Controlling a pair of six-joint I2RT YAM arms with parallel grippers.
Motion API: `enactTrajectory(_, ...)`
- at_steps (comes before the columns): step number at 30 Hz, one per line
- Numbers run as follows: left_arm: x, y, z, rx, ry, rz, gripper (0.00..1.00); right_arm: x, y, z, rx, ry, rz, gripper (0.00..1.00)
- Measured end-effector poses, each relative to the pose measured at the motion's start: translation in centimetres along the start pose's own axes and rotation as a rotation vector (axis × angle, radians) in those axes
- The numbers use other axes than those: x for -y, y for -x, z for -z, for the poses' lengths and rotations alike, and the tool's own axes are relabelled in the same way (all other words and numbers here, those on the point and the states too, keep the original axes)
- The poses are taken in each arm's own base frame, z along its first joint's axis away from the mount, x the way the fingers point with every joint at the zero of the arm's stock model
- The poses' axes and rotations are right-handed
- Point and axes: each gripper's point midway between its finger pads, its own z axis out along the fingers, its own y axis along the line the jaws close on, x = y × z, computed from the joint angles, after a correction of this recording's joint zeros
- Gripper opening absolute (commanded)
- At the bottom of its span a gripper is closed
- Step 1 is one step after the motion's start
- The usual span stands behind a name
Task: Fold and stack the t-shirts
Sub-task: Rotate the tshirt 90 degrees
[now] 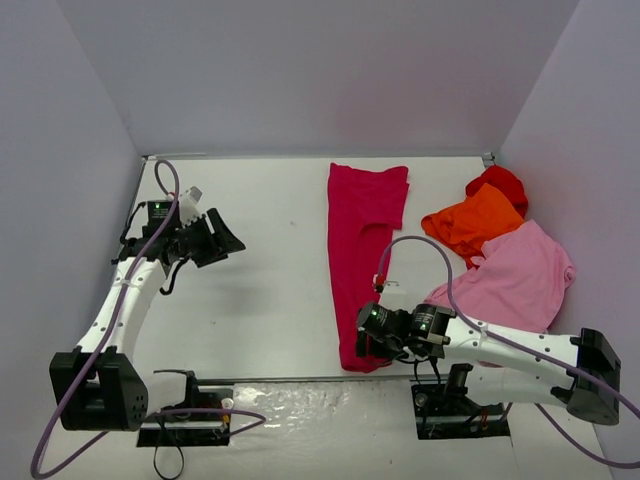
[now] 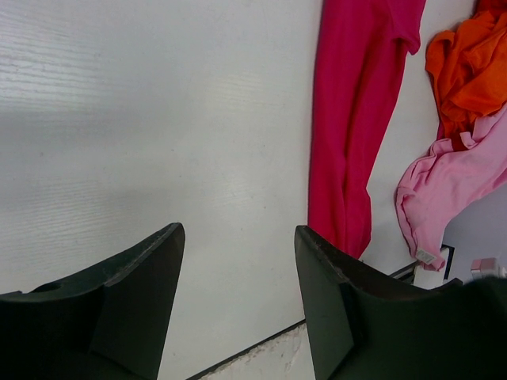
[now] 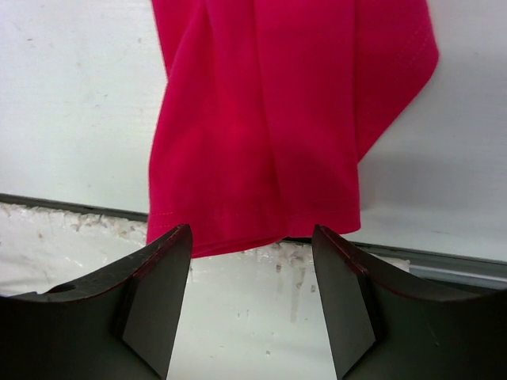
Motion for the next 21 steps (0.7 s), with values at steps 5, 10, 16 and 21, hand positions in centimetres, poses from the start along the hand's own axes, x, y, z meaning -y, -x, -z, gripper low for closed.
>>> enactTrajectory(5, 0.0, -0.2, -0.1, -0.006, -0.001, 0.001, 0.54, 1.1, -0.3, -0.8, -0.010, -0.071, 0.016, 0.58)
enactTrajectory(10, 0.0, -0.2, -0.1, -0.007, -0.001, 0.001, 0.55, 2.0, -0.4, -1.8, -0.012, -0.149, 0.046, 0.57)
enactTrajectory(16, 0.0, -0.2, -0.1, -0.007, -0.002, 0.001, 0.54, 2.4, -0.3, -2.6, -0.019, -0.207, 0.087, 0.54)
enactTrajectory(21, -0.1, -0.3, -0.1, -0.008, -0.001, 0.002, 0.55, 2.6, -0.3, -2.7, -0.020, -0.218, 0.098, 0.52)
